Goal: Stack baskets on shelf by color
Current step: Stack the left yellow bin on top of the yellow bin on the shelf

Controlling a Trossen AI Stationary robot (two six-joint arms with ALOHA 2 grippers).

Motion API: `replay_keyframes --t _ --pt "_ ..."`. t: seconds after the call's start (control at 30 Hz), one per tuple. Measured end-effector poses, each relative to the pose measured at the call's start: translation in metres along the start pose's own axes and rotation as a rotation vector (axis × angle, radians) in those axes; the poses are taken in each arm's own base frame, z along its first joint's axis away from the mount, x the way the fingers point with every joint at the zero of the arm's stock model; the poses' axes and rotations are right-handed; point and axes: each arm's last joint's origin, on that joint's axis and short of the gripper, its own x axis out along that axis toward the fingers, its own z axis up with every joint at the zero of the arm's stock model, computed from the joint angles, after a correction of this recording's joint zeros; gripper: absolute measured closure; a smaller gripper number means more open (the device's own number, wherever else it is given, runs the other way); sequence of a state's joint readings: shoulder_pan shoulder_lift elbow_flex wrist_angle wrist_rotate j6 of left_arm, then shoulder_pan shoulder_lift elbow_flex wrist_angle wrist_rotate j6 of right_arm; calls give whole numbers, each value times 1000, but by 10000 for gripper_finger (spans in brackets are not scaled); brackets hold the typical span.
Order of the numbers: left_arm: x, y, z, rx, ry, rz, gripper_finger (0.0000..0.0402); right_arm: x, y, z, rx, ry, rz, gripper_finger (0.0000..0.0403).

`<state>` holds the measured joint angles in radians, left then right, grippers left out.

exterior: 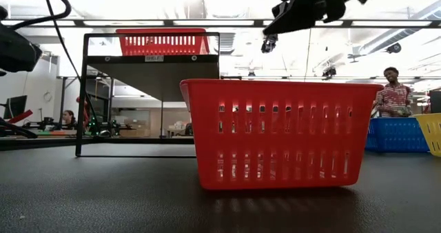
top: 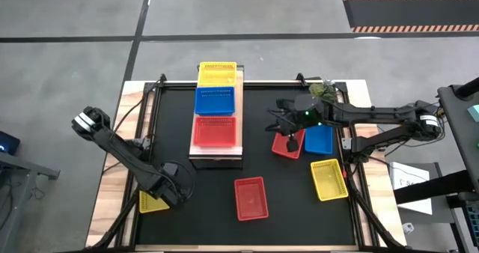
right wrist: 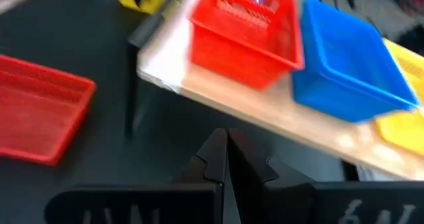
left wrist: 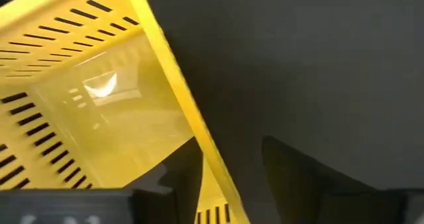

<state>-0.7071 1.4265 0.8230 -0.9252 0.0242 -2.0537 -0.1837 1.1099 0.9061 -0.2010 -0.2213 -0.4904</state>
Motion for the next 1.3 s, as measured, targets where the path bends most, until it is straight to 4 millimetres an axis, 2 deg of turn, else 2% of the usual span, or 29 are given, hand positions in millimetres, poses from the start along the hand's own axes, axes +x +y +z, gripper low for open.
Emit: replay_keyframes --t 0.2,0.3,0.37,0.5,0.63,0.97,1.07,1.17,1.3 --pt "2 1 -1 70 36 39 336 11 9 -24 -74 -90 -9 394" --pt "0 2 -1 70 37 36 383 10 10 -30 -58 -83 -17 394" --pt "-1 3 0 68 33 43 395 8 11 -31 -47 -83 -14 394" --pt "-4 7 2 67 11 90 395 6 13 -33 -25 -86 -11 394" --pt "-17 7 2 63 -10 138 395 5 13 -33 -4 -88 -12 394" --pt "-70 3 -1 68 -58 199 395 5 14 -33 14 -89 0 394" --pt "-87 7 -1 78 -64 252 396 5 16 -33 -5 -137 77 394" --pt "-102 7 -1 78 -66 250 397 5 18 -33 -20 -170 139 394" --pt "-115 5 -2 119 -47 188 396 5 18 -34 -17 -166 138 394"
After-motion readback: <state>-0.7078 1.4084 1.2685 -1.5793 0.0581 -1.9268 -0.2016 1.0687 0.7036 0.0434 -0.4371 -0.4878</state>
